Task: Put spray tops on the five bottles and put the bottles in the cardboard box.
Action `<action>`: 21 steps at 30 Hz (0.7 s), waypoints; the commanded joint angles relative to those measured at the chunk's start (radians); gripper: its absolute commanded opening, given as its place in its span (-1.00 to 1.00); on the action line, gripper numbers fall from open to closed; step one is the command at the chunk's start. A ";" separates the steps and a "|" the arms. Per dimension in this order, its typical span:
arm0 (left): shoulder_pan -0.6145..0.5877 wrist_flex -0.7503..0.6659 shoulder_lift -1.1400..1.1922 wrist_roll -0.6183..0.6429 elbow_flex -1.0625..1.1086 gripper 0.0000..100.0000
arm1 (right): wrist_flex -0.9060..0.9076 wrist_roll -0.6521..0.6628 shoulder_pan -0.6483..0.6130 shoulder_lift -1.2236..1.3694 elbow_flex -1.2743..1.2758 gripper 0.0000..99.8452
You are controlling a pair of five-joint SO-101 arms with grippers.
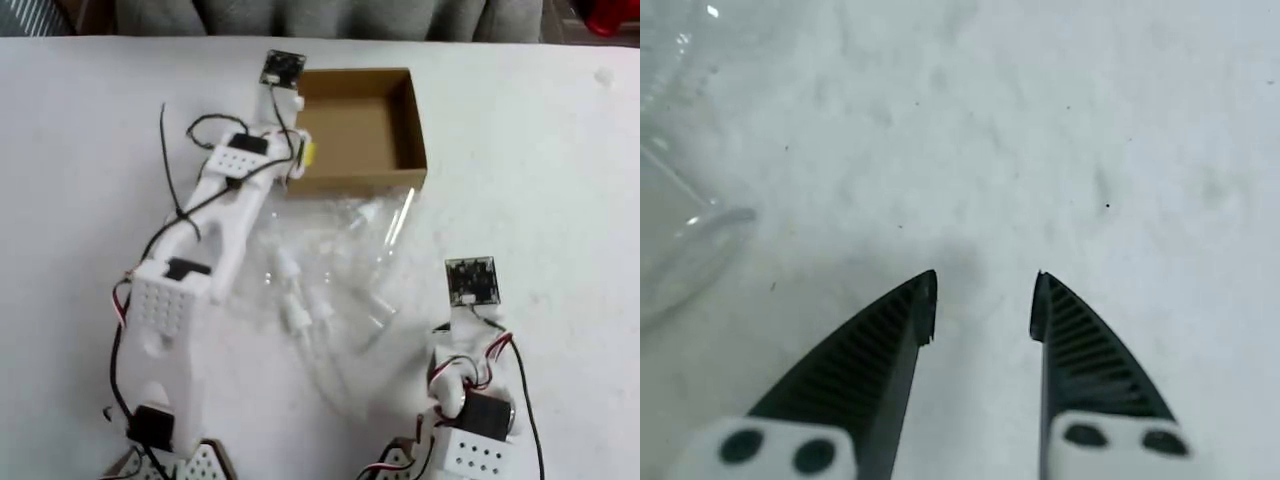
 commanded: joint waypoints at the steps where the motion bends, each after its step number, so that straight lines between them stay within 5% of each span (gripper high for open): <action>1: -0.012 -0.097 -0.015 0.009 -0.068 -0.98 | -0.019 0.012 -0.010 -0.001 -0.029 -0.73; 21: -0.002 -0.290 -0.025 0.018 -0.066 -0.96 | -0.019 0.012 -0.008 -0.001 -0.028 -0.73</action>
